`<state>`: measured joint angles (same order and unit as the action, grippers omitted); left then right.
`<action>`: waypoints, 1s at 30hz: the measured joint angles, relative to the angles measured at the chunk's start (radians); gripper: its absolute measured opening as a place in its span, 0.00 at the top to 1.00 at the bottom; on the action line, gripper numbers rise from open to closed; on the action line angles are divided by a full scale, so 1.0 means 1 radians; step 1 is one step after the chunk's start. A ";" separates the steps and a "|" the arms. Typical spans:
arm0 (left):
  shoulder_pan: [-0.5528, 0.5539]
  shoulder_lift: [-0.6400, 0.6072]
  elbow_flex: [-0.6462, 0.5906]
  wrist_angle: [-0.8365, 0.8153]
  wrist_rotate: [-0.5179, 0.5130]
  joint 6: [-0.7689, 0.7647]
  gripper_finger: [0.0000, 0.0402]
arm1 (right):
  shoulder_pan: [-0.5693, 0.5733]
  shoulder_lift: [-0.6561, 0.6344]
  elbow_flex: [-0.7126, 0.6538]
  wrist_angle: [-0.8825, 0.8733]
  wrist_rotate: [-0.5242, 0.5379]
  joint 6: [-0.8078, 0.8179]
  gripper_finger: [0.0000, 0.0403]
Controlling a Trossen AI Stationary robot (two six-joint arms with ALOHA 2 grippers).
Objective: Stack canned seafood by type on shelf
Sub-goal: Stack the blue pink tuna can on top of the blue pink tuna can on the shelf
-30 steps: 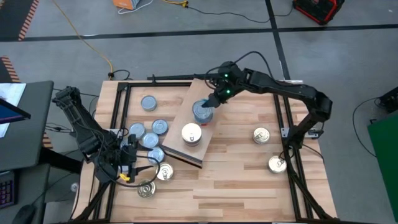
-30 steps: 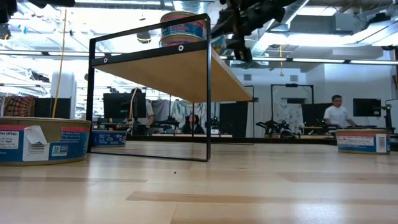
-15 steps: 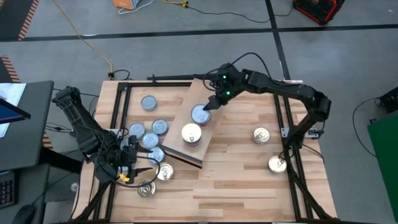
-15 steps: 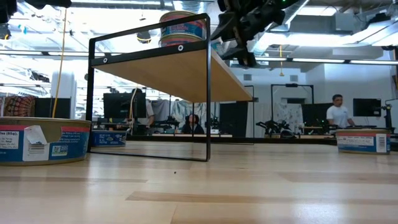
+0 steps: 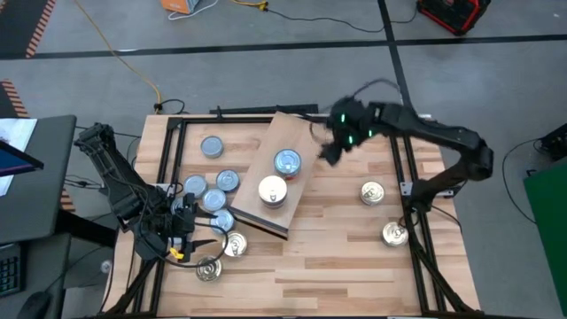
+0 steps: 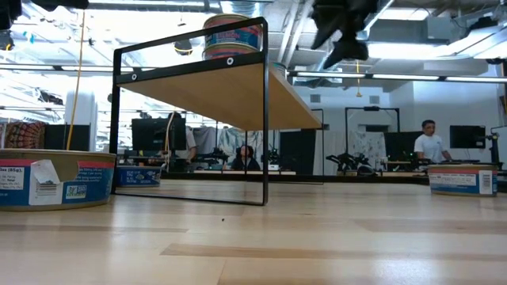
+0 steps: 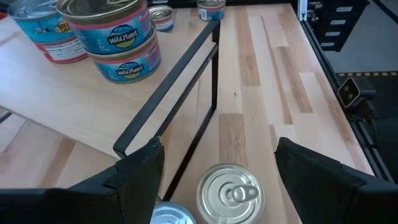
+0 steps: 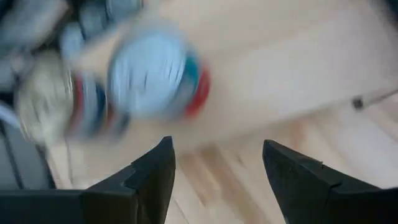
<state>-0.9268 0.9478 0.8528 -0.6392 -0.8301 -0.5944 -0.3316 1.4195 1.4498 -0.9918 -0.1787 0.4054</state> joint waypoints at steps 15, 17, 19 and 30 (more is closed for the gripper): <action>0.000 0.000 0.001 0.002 0.066 -0.043 0.26 | 0.279 -0.023 -0.479 -0.331 0.206 0.189 0.34; 0.000 0.000 0.001 0.002 0.066 -0.055 0.26 | 0.285 -0.022 -0.518 -0.316 0.209 0.189 0.34; 0.000 0.000 0.001 0.002 0.066 -0.061 0.26 | 0.288 -0.020 -0.542 -0.297 0.229 0.190 0.34; 0.000 0.000 0.001 0.002 0.066 -0.065 0.26 | 0.385 0.009 -0.547 -0.239 0.440 0.182 0.34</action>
<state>-0.9268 0.9482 0.8536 -0.6371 -0.7643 -0.6594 0.0531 1.4282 0.9031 -1.2309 0.2616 0.5873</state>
